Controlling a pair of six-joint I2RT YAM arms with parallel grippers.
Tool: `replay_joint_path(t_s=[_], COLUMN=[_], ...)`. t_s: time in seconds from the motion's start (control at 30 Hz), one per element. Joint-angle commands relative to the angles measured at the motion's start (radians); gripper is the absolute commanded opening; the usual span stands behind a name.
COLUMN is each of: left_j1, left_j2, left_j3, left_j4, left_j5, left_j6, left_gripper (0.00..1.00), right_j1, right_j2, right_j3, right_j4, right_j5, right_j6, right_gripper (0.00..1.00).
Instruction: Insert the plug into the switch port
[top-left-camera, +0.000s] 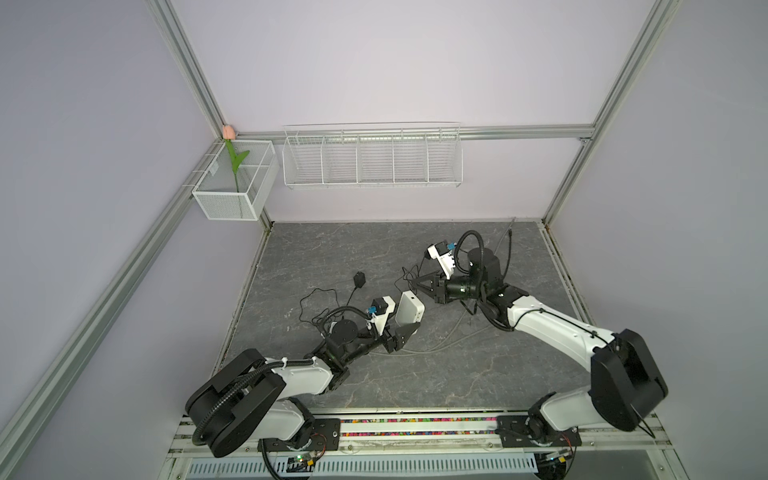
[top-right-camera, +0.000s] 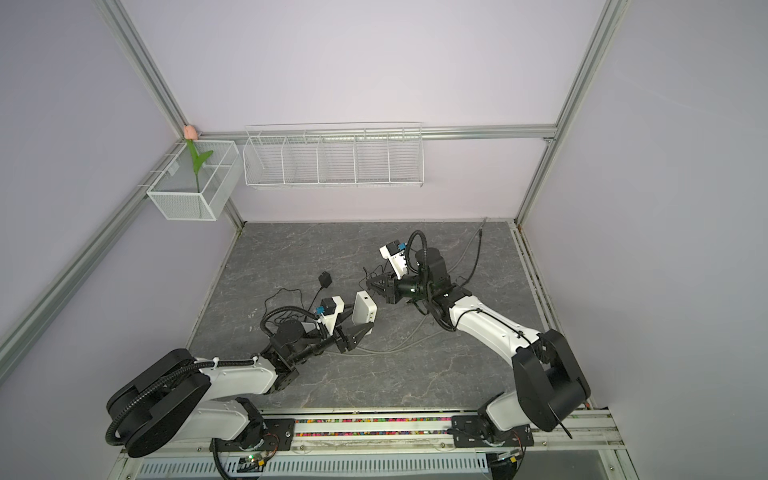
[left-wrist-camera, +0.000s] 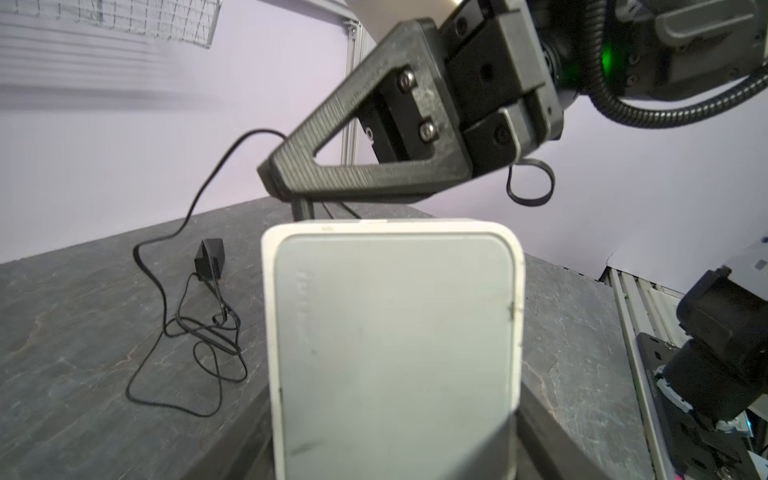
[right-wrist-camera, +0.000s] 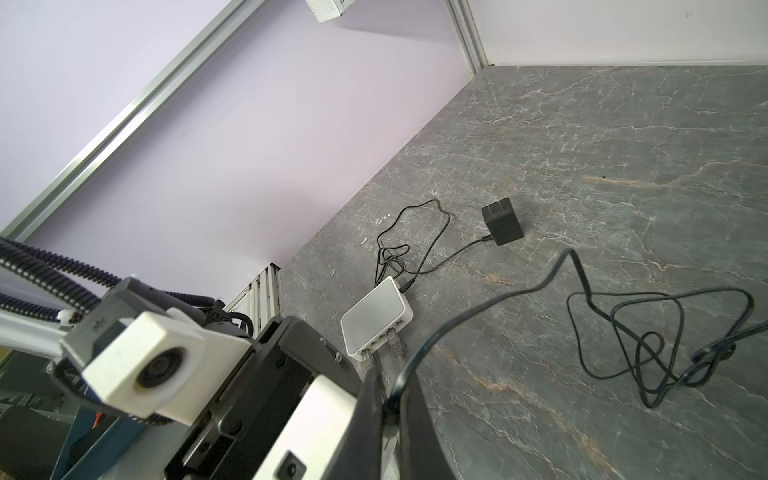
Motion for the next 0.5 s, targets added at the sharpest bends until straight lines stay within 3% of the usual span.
replay_joint_path(t_s=[0.0,0.47], left_j1=[-0.005,-0.014], left_j2=[-0.013,0.025], left_j3=[-0.005,-0.049], left_j4=[0.103,0.183], left_j5=[0.035,0.047], left_j6=[0.028,0.014], left_gripper=[0.00,0.00], right_j1=[0.023,0.067], right_j2=[-0.069,-0.169], right_j3=[-0.034,-0.054], right_j4=[0.059,-0.006], right_j5=[0.030,0.130], right_j6=[0.000,-0.073], right_gripper=[0.07,0.07])
